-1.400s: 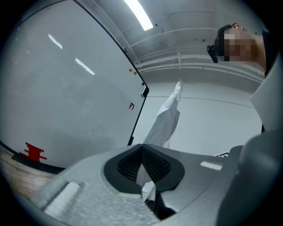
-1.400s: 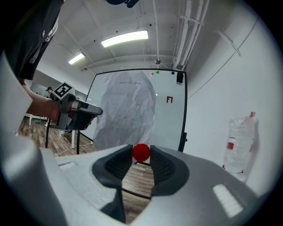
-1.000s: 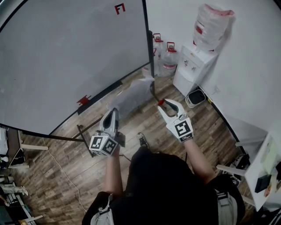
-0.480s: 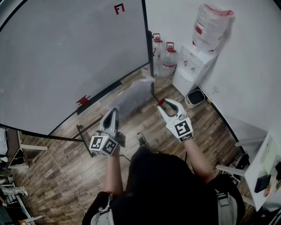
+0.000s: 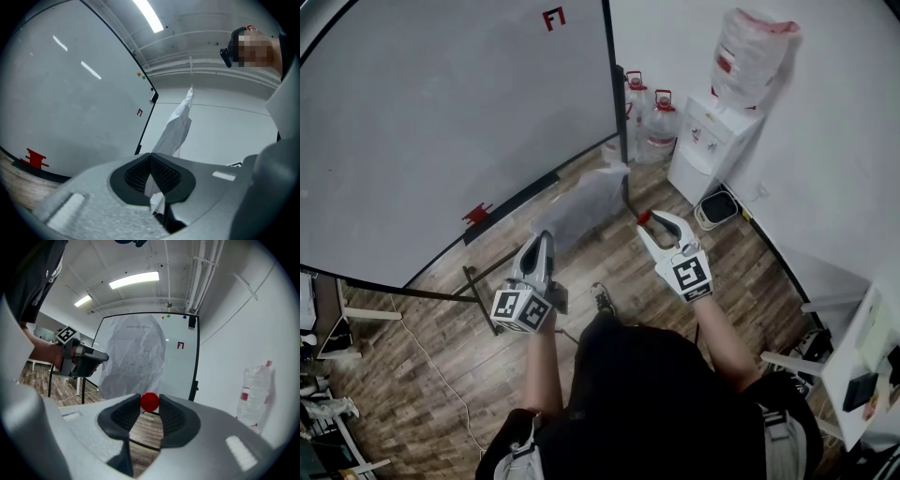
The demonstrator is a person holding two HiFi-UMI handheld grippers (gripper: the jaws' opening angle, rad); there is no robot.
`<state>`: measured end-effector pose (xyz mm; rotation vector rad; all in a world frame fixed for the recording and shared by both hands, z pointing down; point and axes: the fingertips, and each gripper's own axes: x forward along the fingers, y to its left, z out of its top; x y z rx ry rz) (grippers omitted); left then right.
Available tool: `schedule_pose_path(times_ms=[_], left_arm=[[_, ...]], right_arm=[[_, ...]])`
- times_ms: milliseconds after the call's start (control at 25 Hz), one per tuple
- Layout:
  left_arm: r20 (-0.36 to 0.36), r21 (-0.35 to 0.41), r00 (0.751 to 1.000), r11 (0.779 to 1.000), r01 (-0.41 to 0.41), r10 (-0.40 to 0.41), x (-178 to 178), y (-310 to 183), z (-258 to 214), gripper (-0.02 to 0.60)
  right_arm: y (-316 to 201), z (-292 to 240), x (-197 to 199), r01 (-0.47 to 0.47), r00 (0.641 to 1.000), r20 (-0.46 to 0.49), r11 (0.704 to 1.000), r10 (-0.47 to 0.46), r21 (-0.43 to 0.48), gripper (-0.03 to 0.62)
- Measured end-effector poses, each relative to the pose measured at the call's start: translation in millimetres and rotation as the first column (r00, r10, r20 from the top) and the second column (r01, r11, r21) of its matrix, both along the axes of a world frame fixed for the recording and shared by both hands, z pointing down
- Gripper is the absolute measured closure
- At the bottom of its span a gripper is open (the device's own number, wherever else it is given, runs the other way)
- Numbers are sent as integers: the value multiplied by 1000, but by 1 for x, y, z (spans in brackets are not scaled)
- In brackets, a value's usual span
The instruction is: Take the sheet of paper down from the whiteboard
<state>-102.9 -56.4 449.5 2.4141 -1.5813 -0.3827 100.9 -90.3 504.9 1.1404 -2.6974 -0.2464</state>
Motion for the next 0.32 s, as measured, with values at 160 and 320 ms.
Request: schedule_pose_path(times_ms=[160, 320], left_arm=[[-4, -2, 1000, 1000, 3, -3, -2, 1, 0, 572], [-8, -2, 1000, 1000, 6, -6, -2, 2, 0, 572]], right_arm=[[0, -1, -1, 2, 1000, -3, 1000, -2, 3, 464], [1, 0, -2, 5, 1000, -4, 1000, -5, -3, 464]])
